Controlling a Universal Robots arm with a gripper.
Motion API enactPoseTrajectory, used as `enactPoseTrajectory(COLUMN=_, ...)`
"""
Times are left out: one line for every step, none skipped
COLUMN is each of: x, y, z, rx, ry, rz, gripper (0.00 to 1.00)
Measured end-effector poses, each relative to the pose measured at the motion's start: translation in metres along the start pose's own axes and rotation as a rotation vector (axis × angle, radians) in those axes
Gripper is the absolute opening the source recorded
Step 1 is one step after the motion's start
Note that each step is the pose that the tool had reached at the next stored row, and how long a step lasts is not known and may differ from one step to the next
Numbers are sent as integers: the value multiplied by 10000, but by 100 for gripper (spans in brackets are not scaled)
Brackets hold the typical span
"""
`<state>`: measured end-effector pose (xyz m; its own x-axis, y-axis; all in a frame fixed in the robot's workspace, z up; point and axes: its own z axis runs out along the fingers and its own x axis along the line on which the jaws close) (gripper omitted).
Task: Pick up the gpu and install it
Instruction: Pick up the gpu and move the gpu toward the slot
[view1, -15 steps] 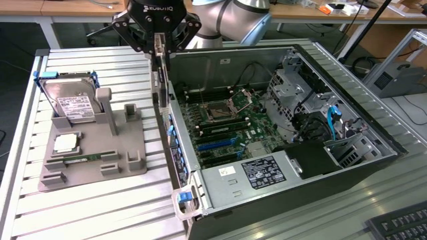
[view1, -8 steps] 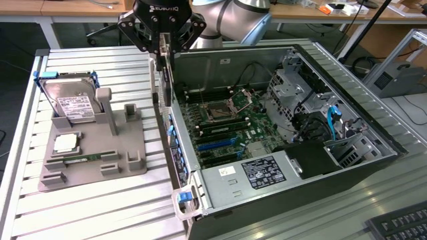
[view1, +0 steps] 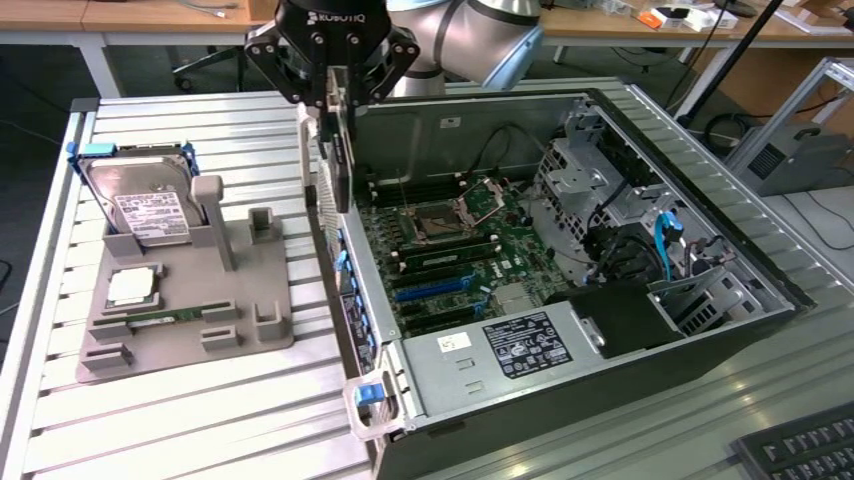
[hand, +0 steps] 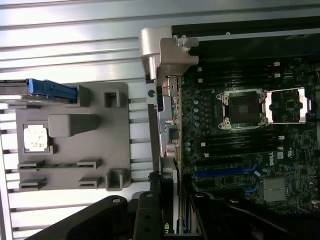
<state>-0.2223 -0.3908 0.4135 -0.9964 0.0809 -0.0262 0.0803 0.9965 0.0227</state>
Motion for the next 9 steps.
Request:
enactPoseTrajectory(x=-8, y=0, z=2, rx=2, ry=-1, rz=0, gripper=27)
enactPoseTrajectory(x=-15, y=0, z=2, rx=4, ry=0, rz=1, gripper=27)
enactPoseTrajectory(x=-23, y=0, z=4, rx=6, ry=-1, rz=0, gripper=27)
enactPoseTrajectory(x=-36, y=0, z=7, rx=10, ry=-1, rz=0, gripper=27)
enactPoseTrajectory(x=-43, y=-1, z=9, rx=12, ry=-1, rz=0, gripper=27)
enactPoseTrajectory(x=-50, y=0, z=11, rx=15, ry=-1, rz=0, gripper=27)
enactPoseTrajectory(x=-57, y=0, z=13, rx=17, ry=-1, rz=0, gripper=27)
enactPoseTrajectory(x=-63, y=0, z=15, rx=20, ry=-2, rz=0, gripper=27)
enactPoseTrajectory(x=-70, y=0, z=16, rx=23, ry=-3, rz=-1, gripper=27)
